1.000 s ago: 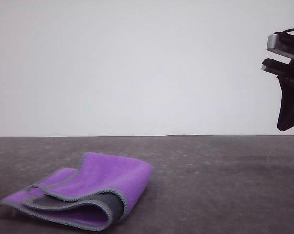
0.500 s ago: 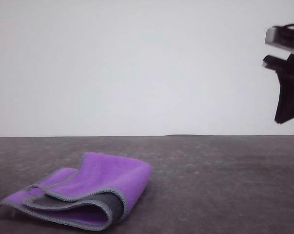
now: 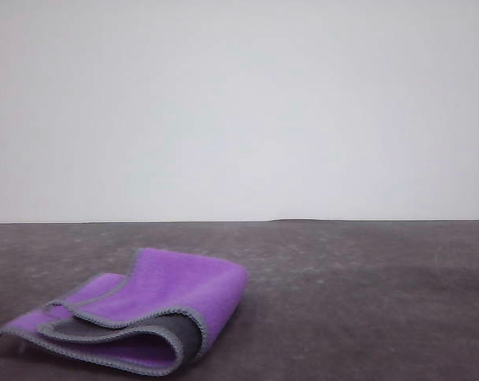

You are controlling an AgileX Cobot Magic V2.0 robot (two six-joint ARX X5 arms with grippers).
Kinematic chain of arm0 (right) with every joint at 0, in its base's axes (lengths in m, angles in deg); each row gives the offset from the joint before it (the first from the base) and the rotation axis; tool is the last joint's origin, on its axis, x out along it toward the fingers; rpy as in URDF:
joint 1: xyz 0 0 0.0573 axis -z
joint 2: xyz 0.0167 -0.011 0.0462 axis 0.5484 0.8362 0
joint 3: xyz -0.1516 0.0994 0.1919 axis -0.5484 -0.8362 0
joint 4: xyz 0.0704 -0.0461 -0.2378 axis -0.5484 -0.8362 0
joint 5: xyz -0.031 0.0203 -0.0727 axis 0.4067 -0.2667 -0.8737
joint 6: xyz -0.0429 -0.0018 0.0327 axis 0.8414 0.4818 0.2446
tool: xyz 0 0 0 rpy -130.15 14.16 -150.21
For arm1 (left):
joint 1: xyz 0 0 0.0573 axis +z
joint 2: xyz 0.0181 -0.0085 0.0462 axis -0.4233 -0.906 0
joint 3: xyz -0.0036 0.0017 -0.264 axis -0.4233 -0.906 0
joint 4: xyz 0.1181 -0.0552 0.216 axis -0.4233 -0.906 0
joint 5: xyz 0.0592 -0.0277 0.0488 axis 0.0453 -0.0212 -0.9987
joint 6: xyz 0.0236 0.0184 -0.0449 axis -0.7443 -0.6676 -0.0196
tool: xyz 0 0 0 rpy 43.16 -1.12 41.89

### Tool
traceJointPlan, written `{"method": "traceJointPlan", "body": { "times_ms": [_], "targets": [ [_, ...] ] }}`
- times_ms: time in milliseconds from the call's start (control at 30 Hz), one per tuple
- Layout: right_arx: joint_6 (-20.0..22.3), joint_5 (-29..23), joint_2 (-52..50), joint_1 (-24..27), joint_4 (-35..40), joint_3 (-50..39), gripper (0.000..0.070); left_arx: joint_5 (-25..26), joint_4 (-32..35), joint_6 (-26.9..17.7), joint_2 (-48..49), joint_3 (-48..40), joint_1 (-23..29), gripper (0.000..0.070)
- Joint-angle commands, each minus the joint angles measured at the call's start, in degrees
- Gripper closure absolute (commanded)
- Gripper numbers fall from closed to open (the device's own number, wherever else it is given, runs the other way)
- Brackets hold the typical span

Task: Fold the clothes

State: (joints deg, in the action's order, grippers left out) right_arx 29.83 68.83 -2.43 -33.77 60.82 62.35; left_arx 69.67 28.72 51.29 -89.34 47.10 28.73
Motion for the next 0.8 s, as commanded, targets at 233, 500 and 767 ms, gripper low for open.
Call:
{"method": "traceJointPlan", "body": {
  "times_ms": [233, 500, 767],
  "targets": [
    [0.3, -4.8, -23.7, 0.1, 2.8, -14.2, 0.0693, -0.3, -0.4, 0.0, 0.0, -1.1, 0.0, 0.0683],
    [-0.6, -10.7, -36.0, 1.0, -2.4, -19.3, 0.0693, -0.3, -0.4, 0.0, 0.0, -1.1, 0.0, 0.0683],
    [-0.8, -10.6, -42.6, 1.5, -4.5, -24.1, 0.0693, -0.3, -0.4, 0.0, 0.0, -1.1, 0.0, 0.0683]
  ]
}}
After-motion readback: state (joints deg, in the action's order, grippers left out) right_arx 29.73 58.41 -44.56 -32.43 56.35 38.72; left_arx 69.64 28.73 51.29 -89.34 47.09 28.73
